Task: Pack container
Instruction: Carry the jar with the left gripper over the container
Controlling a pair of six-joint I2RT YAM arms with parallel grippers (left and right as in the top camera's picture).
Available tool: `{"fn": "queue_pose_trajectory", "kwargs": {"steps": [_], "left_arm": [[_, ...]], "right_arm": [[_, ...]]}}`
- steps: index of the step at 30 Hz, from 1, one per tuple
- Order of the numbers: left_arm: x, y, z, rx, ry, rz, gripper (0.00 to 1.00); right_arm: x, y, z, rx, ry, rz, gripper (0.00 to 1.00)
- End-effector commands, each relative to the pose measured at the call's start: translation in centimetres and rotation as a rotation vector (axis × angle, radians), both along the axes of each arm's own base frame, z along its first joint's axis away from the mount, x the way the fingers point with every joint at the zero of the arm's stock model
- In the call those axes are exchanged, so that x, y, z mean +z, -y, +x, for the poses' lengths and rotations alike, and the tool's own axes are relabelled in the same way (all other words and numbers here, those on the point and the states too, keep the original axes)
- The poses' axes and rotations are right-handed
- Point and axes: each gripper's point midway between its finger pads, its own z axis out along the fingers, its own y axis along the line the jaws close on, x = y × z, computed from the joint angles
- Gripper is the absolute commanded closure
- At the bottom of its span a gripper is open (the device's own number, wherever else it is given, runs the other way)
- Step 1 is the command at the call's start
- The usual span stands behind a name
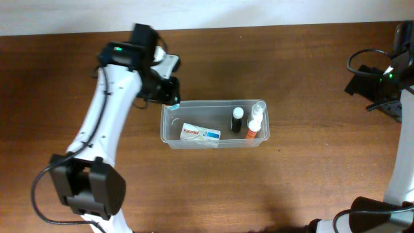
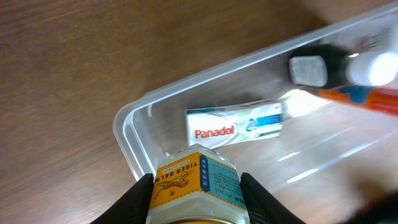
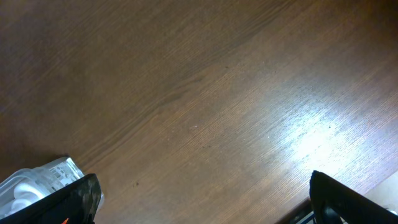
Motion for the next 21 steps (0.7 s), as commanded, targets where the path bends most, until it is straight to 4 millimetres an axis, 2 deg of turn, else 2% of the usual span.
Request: {"fn": "queue_pose_trajectory", "kwargs": {"steps": [1, 9, 14, 17, 21], "left_arm": [[-1.6, -0.7, 0.6, 0.074, 0.027, 0.204, 0.58], [-3.4, 0.9, 0.5, 0.070, 0.024, 0.277, 0.59], [-4.5, 0.6, -0.1, 0.064, -0.020, 0.307, 0.59], [-5.4, -0.4, -0.3, 0.098, -0.031, 0.351, 0.59], [-7.3, -0.7, -0.5, 0.100, -0.037, 0.367, 0.59]], "right_arm": [[0.8, 0.3, -0.1, -0.005, 0.021, -0.022, 0.02], [0.8, 0.3, -0.1, -0.005, 0.020, -0.022, 0.02], [0.8, 0.3, -0.1, -0.005, 0.020, -0.022, 0.02], [0.8, 0.3, -0.1, -0.005, 0.021, -0.022, 0.02], [0.8, 0.3, -0.1, -0.005, 0.021, -0.022, 0.02]]}}
